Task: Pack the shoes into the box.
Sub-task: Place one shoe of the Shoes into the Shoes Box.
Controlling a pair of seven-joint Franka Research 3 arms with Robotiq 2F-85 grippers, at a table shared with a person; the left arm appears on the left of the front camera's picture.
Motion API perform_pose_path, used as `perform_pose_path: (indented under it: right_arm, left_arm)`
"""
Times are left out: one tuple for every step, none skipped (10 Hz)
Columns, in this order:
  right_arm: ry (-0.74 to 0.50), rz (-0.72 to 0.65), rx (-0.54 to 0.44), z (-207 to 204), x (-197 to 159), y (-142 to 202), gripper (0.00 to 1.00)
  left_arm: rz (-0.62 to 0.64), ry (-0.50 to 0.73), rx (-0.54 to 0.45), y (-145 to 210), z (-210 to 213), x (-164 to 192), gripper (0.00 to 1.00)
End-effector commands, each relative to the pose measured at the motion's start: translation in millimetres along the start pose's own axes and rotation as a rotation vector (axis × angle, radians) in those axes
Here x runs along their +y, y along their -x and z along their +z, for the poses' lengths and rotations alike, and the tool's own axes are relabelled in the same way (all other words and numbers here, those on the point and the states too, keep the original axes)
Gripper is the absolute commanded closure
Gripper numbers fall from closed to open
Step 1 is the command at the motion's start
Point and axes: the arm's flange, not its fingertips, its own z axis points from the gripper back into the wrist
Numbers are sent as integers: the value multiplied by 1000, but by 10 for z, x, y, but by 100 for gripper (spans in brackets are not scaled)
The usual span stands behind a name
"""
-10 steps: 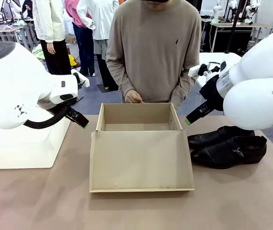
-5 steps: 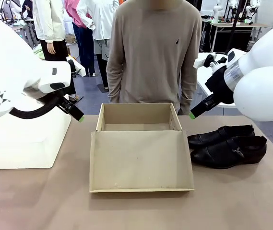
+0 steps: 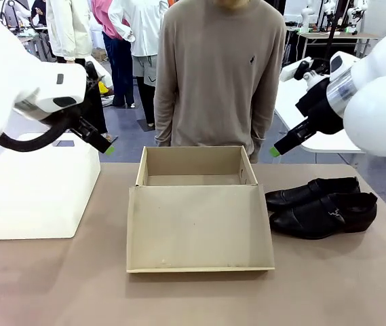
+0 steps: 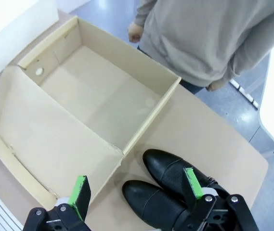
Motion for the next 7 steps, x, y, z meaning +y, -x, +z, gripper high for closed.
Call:
perform_pose_path:
  right_arm:
    - [-82,54,-48,147,-130,-31,0]
    - [-119,73,-70,212,-164,-61,0]
    - [-159,98,-97,272,-191,-82,0]
    - [-196,119,-123,344,-211,-98,0]
    - [-233,136,-145,406,-231,-114,0]
    - [-254,148,-169,461,-242,-128,0]
    - [-271,160,-188,498,-243,-142,0]
  left_arm:
    - [-61,109,-64,5,117,173,0]
    - [-106,172,-101,-44,173,242,0]
    - [-135,223,-138,-50,208,283,0]
    - [-155,253,-168,-88,237,318,0]
    - [-163,274,-188,-83,253,343,0]
    - [-164,280,-208,-97,264,353,0]
    - [-163,285,-231,-98,282,367,0]
